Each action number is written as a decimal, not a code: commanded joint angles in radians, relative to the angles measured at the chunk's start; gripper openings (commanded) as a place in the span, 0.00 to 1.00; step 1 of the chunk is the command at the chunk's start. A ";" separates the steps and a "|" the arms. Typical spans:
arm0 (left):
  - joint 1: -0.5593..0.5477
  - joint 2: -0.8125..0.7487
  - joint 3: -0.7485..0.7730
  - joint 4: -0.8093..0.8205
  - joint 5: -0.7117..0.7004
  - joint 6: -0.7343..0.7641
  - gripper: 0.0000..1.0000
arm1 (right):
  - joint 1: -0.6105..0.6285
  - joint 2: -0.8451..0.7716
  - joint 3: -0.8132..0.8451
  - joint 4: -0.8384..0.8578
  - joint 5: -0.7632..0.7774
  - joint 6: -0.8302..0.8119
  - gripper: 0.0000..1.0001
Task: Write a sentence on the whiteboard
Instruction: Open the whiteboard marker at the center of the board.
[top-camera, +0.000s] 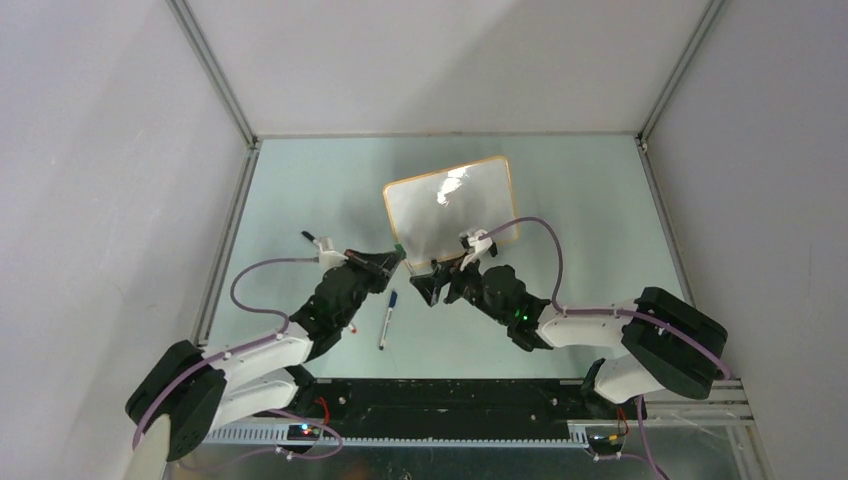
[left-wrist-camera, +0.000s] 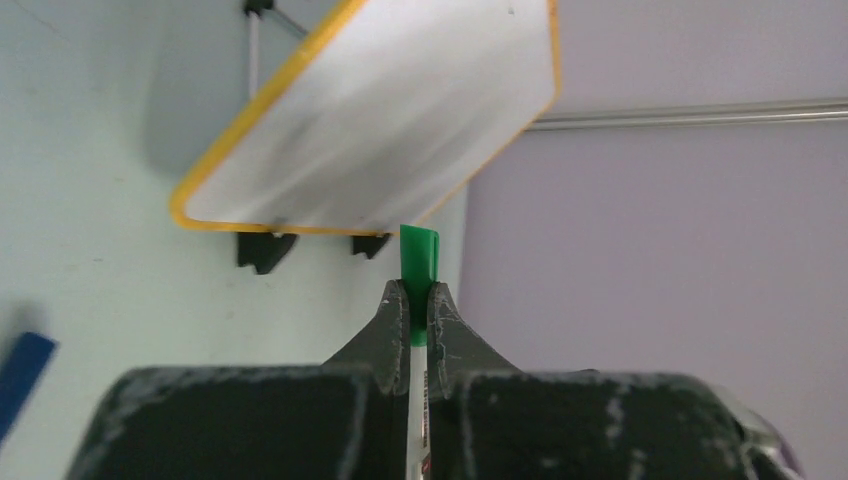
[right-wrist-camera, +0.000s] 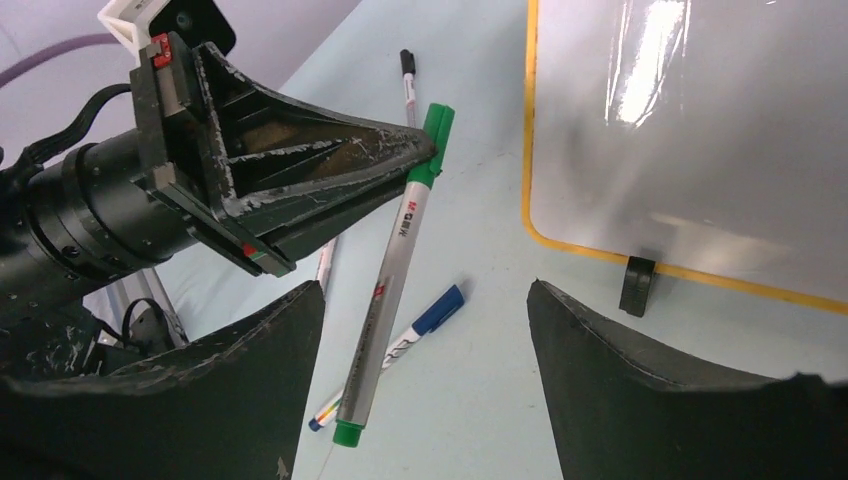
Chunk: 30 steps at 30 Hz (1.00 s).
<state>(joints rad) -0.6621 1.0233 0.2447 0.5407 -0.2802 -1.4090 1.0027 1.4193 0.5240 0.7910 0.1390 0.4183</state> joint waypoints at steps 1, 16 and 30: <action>-0.034 0.052 -0.014 0.211 -0.030 -0.103 0.00 | 0.010 -0.029 -0.031 0.132 0.077 -0.013 0.77; -0.101 0.399 -0.097 0.886 -0.056 -0.226 0.00 | 0.067 -0.023 -0.036 0.169 0.181 -0.082 0.38; -0.102 0.367 -0.138 0.922 -0.146 -0.128 0.00 | 0.041 -0.064 -0.036 0.092 0.114 -0.084 0.00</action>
<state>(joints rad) -0.7624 1.4544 0.1223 1.4265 -0.3492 -1.5707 1.0561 1.4002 0.4881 0.9089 0.3218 0.3454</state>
